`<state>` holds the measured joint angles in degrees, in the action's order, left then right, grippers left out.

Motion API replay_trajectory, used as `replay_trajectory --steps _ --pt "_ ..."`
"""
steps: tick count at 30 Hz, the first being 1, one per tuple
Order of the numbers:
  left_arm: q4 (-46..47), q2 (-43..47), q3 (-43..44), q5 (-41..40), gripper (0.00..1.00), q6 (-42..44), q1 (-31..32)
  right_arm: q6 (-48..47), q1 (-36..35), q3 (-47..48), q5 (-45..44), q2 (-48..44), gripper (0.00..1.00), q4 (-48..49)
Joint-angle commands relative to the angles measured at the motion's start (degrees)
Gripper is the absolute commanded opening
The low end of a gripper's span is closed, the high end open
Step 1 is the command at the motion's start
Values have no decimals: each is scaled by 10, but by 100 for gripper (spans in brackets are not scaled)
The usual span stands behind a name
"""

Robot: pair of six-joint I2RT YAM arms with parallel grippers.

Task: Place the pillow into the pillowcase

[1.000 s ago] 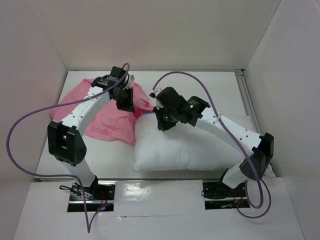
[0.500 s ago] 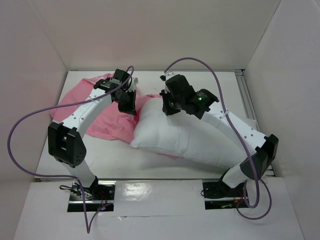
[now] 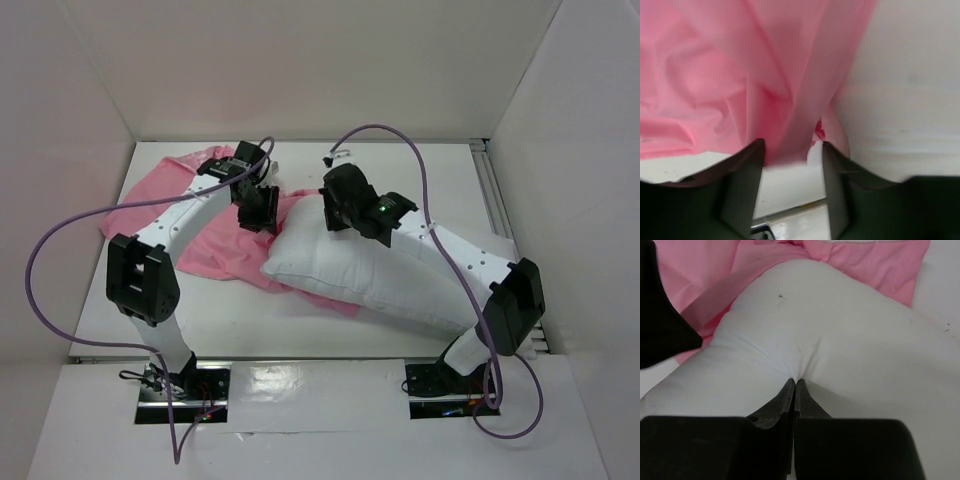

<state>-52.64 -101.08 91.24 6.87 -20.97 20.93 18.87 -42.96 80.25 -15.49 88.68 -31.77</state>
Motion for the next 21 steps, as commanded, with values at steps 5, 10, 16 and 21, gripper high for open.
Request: replay_trajectory --steps 5,10,16,21 --pt "73 52 -117 -30 90 -117 -4 13 20 -34 -28 -12 0 56" --pt "141 63 -175 -28 91 -159 -4 13 37 -34 3 -12 0 61" --pt "194 37 -194 37 92 -149 1 7 42 -24 24 -12 0 61" --pt "213 -21 -174 14 80 -160 1 7 47 -18 29 -18 0 61"
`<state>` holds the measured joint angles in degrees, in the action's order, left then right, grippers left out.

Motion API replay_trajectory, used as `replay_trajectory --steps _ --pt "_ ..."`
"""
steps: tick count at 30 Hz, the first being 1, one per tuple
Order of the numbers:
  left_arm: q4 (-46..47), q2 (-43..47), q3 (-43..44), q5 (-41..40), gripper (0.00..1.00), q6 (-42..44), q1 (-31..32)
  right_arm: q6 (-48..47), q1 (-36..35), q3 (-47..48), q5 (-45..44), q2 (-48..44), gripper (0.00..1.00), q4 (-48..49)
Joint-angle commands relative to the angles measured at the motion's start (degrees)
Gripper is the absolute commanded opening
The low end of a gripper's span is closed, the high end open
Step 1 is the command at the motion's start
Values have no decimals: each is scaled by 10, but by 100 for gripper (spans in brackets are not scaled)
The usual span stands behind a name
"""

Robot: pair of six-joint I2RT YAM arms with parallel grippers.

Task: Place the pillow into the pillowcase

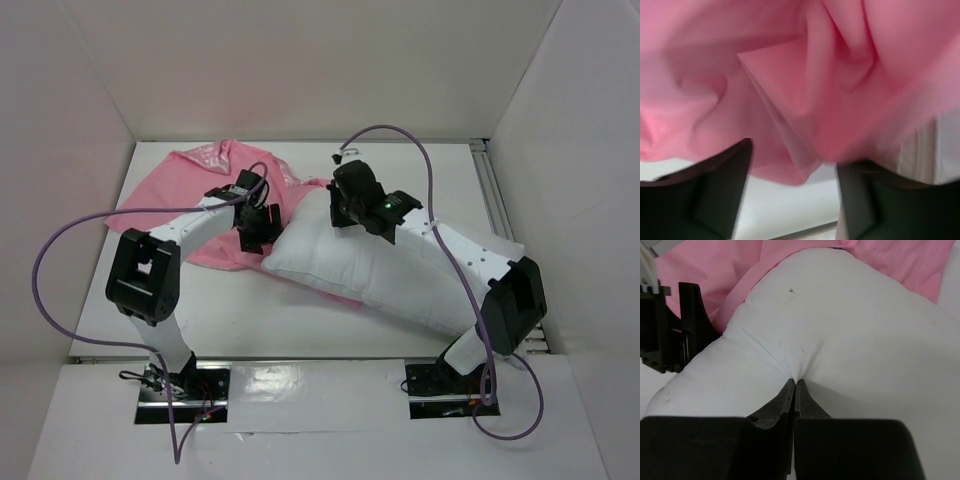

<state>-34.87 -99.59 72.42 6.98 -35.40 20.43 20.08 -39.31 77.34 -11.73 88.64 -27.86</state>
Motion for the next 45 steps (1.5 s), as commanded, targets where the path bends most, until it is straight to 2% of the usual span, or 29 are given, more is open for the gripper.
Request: replay_trajectory --steps 1,2,3,6,8,10,13,19,29,36,45 --pt "41 -42 14 8 73 -22 6 -5 11 11 -8 -17 0 22" --pt "41 -42 14 8 52 -22 6 -5 11 16 -8 -17 0 22" --pt "41 -48 19 -5 41 -22 6 -5 11 16 -8 -23 0 17" --pt "41 -48 25 -12 23 -22 6 -5 16 16 -8 -29 0 11" --pt "41 -48 25 -12 16 -17 0 -5 28 16 2 -36 0 11" --pt "26 -55 33 -12 0 -10 -6 -5 34 16 9 -36 0 11" --pt "10 -49 39 -17 0 -4 -18 -5 45 16 9 -41 0 11" --pt "-35 89 -4 -35 0 32 -18 3 63 55 2 -15 0 -9" --pt "-59 233 -37 38 0 57 -18 77 78 91 -31 49 0 -24" --pt "-71 283 -37 79 0 62 -18 89 21 50 -94 90 0 -30" --pt "-49 315 -40 117 0 45 -28 100 3 15 -129 94 0 -23"
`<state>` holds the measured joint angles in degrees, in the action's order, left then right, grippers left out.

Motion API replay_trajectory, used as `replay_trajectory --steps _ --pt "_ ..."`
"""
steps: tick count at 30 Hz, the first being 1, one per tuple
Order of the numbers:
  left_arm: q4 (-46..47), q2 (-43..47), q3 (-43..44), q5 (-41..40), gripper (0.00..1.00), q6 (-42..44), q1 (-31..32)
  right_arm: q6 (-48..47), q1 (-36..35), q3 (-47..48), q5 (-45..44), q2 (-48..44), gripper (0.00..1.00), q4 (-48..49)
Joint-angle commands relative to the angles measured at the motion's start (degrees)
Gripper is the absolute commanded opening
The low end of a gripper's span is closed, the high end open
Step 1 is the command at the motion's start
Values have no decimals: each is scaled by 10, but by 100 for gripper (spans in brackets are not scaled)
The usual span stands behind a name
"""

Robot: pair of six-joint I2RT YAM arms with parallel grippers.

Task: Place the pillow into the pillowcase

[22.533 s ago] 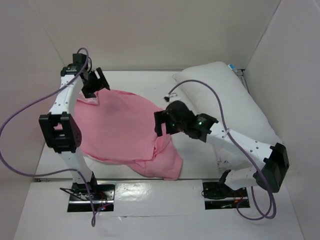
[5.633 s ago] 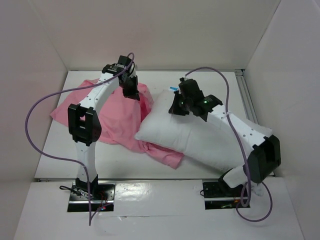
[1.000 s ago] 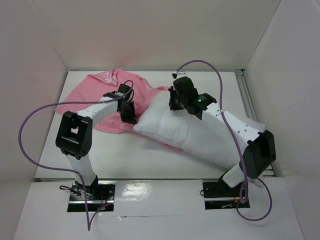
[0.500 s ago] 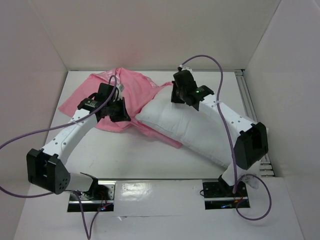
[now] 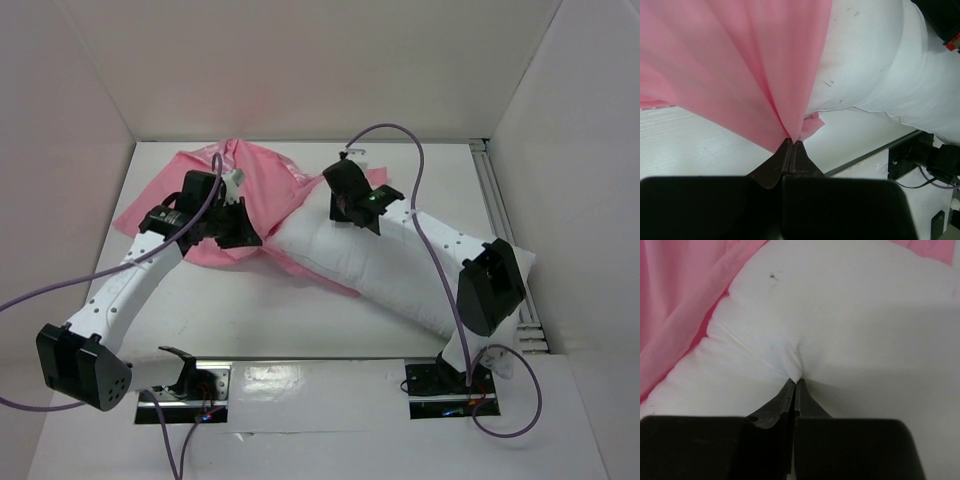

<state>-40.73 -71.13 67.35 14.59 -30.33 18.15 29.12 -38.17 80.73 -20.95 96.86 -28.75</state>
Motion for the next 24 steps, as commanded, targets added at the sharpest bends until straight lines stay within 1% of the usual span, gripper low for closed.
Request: replay_trajectory --steps 1,3,4,5,7,9,10,11,12,13,15,16,17,18,19,21,23,24 --pt "15 36 17 55 0 5 -6 9 -15 -19 -43 25 0 -14" --pt "15 36 17 80 0 5 -6 9 -23 -3 -49 41 0 -14" --pt "21 49 17 109 0 11 -6 22 -32 23 -54 50 0 -23" --pt "28 54 17 120 0 18 -6 22 -32 38 -60 70 0 -28" --pt "46 72 3 182 0 48 -6 39 -38 87 -60 87 0 -35" --pt "51 78 -16 217 0 65 0 51 -38 115 -39 92 0 -35" --pt "51 78 -37 217 0 75 7 57 -32 129 -18 84 0 -19" --pt "44 71 -47 217 0 82 7 57 -32 130 -18 76 0 -6" --pt "36 64 -54 206 0 82 16 62 -32 130 -2 65 0 26" --pt "29 55 -59 168 0 82 16 62 -32 122 3 54 0 42" --pt "1 26 -59 139 0 82 23 62 -38 101 8 28 0 60" --pt "-7 18 -49 110 3 82 23 62 -38 95 8 28 0 60" --pt "-12 13 -42 95 10 82 23 62 -38 94 8 28 0 54" --pt "-12 13 -34 82 28 82 23 62 -38 88 14 28 0 54" --pt "-18 13 -20 62 38 76 23 62 -38 75 14 23 0 54" --pt "-18 13 7 39 60 68 29 62 -38 63 25 23 0 48" --pt "-18 13 29 -6 63 55 29 68 -38 41 25 11 0 54" --pt "-18 6 40 -23 63 48 34 68 -38 36 30 11 0 59"
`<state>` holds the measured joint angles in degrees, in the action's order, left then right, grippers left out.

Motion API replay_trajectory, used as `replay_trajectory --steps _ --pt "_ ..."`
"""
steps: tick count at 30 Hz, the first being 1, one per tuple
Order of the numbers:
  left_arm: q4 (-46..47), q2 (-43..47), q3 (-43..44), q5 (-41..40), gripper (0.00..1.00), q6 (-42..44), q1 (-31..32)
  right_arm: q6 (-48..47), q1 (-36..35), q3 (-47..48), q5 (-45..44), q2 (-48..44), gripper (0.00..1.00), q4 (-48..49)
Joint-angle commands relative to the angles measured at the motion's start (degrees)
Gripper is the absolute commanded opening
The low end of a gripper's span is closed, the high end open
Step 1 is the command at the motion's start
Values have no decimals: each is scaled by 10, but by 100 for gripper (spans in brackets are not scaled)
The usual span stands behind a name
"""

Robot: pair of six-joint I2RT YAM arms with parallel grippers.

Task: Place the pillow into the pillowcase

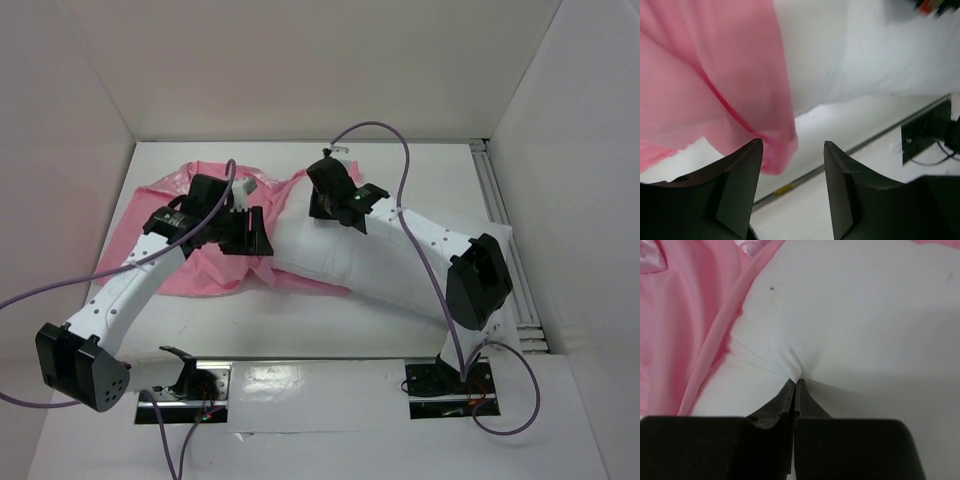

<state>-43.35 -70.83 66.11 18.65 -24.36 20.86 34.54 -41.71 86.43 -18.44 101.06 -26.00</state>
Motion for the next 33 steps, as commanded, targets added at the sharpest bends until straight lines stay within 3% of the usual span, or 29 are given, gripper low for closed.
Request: replay_trajectory --steps 1,4,6,13,17,18,20,24,28,31,33 --pt "8 -3 73 -93 65 -11 7 14 -2 -21 5 -31 0 31" --pt "3 -28 102 -138 77 -31 13 19 -7 -27 10 -37 0 31" --pt "3 -62 114 -168 80 -31 18 19 -7 -27 10 -37 0 31" --pt "3 -166 177 -204 74 -39 36 19 -13 -21 10 -42 0 31" --pt "3 -217 216 -210 55 -50 36 19 -13 -21 5 -47 0 26" --pt "3 -224 232 -210 30 -50 36 19 -13 -21 5 -47 0 26" --pt "-6 -232 252 -200 2 -50 36 19 -13 -21 0 -47 0 26" --pt "-6 -218 287 -126 0 -45 36 19 -13 -21 5 -47 0 26" --pt "27 -193 316 39 0 -55 36 34 -13 -27 10 -47 0 52" --pt "70 -179 296 121 0 -86 41 61 -13 -65 10 -66 0 95" --pt "78 -179 277 127 0 -97 41 73 -13 -93 10 -87 0 127"
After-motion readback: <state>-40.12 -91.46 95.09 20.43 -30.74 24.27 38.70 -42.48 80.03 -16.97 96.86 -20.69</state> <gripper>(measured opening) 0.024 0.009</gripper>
